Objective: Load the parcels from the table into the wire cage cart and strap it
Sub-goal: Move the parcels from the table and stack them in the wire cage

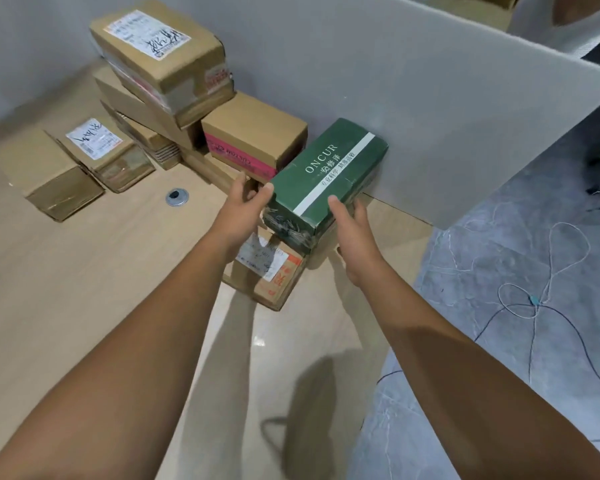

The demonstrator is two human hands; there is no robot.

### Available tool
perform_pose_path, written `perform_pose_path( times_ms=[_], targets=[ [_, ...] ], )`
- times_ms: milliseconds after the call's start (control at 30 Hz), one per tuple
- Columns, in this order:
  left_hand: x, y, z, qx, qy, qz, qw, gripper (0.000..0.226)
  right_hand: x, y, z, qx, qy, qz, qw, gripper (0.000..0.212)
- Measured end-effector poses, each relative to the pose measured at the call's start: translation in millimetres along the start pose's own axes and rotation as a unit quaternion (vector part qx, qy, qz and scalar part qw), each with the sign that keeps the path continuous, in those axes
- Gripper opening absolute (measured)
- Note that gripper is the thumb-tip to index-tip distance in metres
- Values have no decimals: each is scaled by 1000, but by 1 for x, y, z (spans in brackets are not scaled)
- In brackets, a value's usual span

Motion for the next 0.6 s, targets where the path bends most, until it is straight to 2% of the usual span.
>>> perform_pose_path(
  times_ms=[67,167,267,300,433,600],
  targets=[
    [-5,5,-1,-27,-17,-3,999,68,5,0,9,-22,40,33,998,83],
    [-9,8,-12,-61,-33,28,997,47,10,2,10,-31,52,66,996,101],
    [-10,9,-30,-93,-43,36,994,43,11,4,13,-19,48,84,995,118],
    [-11,10,-40,-93,-44,26,994,41,13,4,12,-27,44,90,995,114],
    [-15,11,-96,-31,-24,-13,999,20,28,-2,-28,-81,0,90,993,70],
    [-47,8,-200,20,-27,-92,995,31,61,-14,-133,-125,-56,88,987,71]
  ],
)
Point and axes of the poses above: each hand's wrist, its own z-axis towards the middle knuckle, its own y-axis out of the palm, x = y × z, the point moved 2 cm from there along z, towards the middle knuckle, and after that the axes turned 1 degree about x, right-handed, at the moved point
